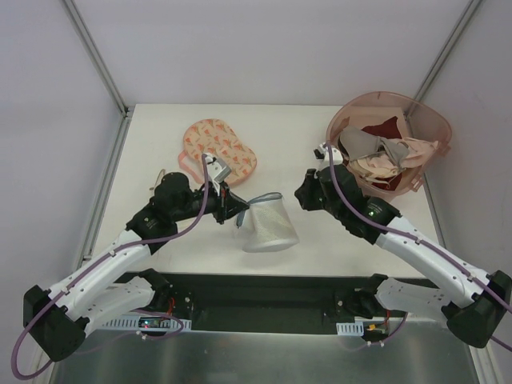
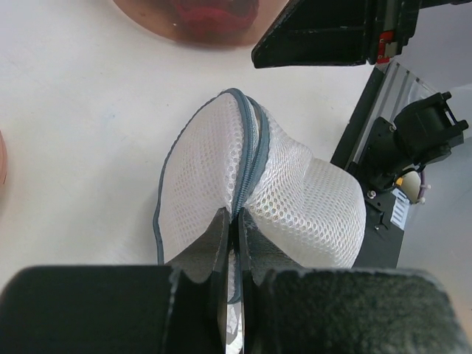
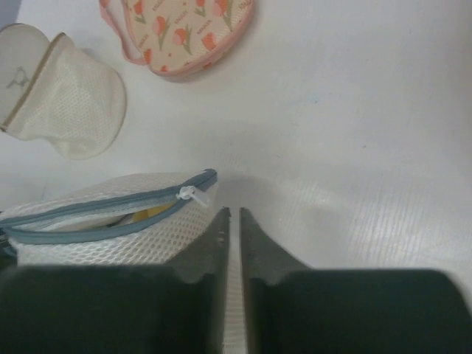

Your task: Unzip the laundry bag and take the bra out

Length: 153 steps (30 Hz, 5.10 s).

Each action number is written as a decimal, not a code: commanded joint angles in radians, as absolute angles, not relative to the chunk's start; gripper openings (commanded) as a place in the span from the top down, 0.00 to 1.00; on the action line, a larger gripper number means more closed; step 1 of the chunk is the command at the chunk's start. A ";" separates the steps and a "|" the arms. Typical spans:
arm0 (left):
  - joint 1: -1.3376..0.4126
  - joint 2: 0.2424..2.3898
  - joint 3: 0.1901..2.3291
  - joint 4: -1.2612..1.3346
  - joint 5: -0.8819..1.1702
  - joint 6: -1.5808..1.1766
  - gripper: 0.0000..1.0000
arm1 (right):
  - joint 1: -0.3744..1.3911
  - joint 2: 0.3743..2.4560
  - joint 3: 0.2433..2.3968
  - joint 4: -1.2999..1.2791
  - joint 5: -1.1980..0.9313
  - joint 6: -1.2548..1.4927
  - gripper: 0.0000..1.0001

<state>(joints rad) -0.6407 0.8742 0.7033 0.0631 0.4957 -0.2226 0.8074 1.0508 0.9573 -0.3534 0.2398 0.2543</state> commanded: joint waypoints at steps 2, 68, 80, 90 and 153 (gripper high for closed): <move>-0.643 0.828 0.684 0.129 0.534 -0.173 1.00 | 0.810 0.991 0.951 -0.334 0.097 0.245 0.58; -0.799 1.118 0.997 0.009 0.709 0.215 0.11 | 0.861 1.224 1.365 -0.801 -0.175 -0.144 0.99; -0.808 1.209 0.991 0.006 0.779 0.215 1.00 | 0.847 1.091 1.279 -0.727 -0.150 -0.028 0.07; -0.808 1.137 0.920 0.090 0.704 0.213 1.00 | 0.684 0.747 0.950 -0.592 -0.099 0.214 0.04; -0.831 1.275 0.831 0.316 0.678 -0.077 1.00 | 1.071 0.908 0.859 -0.382 0.291 0.275 0.99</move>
<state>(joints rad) -0.8242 1.2629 0.8188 0.2222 0.6697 -0.0521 1.0569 0.9279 0.7986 -0.4187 0.2584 0.2588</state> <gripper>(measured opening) 0.051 0.021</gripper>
